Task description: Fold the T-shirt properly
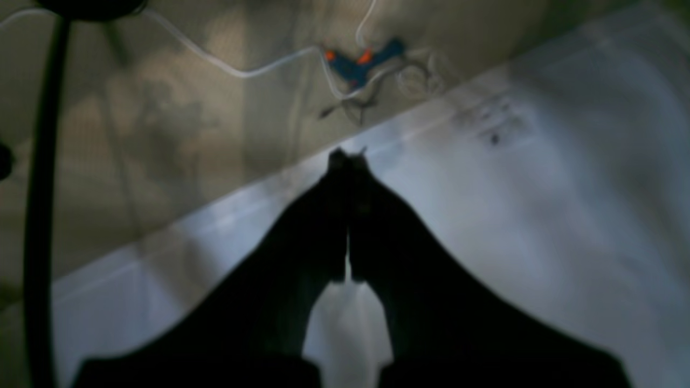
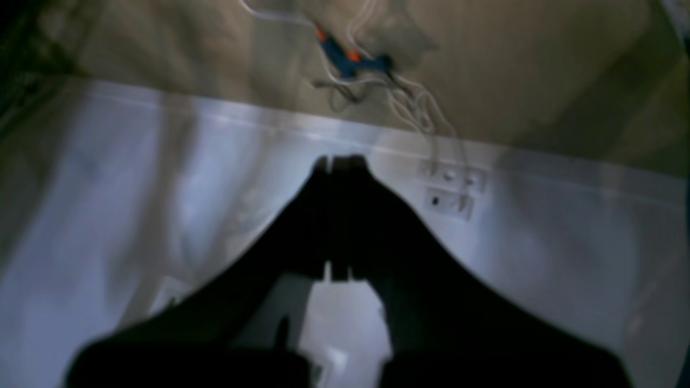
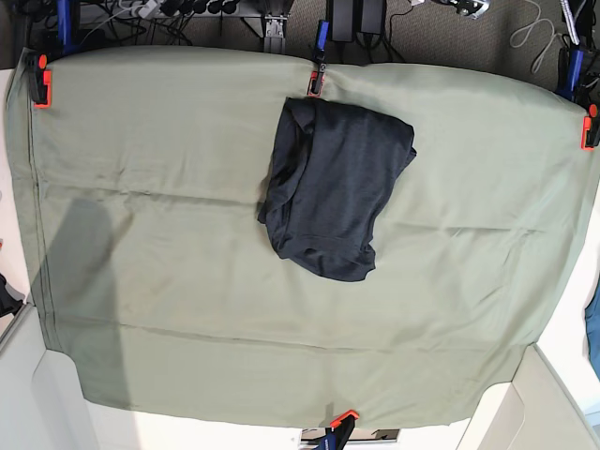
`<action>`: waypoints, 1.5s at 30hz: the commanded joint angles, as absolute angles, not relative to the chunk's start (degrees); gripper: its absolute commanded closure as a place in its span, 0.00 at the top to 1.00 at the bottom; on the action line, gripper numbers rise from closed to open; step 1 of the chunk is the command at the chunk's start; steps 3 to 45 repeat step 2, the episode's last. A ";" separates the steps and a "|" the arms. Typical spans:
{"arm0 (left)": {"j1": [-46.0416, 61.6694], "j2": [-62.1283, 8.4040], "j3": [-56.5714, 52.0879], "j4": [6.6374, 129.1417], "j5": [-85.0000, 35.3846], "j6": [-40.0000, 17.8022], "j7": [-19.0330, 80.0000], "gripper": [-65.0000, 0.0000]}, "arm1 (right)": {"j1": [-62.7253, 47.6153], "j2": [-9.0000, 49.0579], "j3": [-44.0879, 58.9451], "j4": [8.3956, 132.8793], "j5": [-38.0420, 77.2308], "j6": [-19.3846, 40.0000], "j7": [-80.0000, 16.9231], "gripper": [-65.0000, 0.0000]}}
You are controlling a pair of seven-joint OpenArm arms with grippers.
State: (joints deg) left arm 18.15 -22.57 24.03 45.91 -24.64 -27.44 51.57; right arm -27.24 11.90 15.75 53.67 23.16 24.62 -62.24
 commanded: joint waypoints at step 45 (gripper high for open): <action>15.73 -21.15 24.64 41.76 -24.25 -27.62 50.65 0.00 | -24.86 12.34 15.99 52.23 22.94 25.12 -63.22 0.00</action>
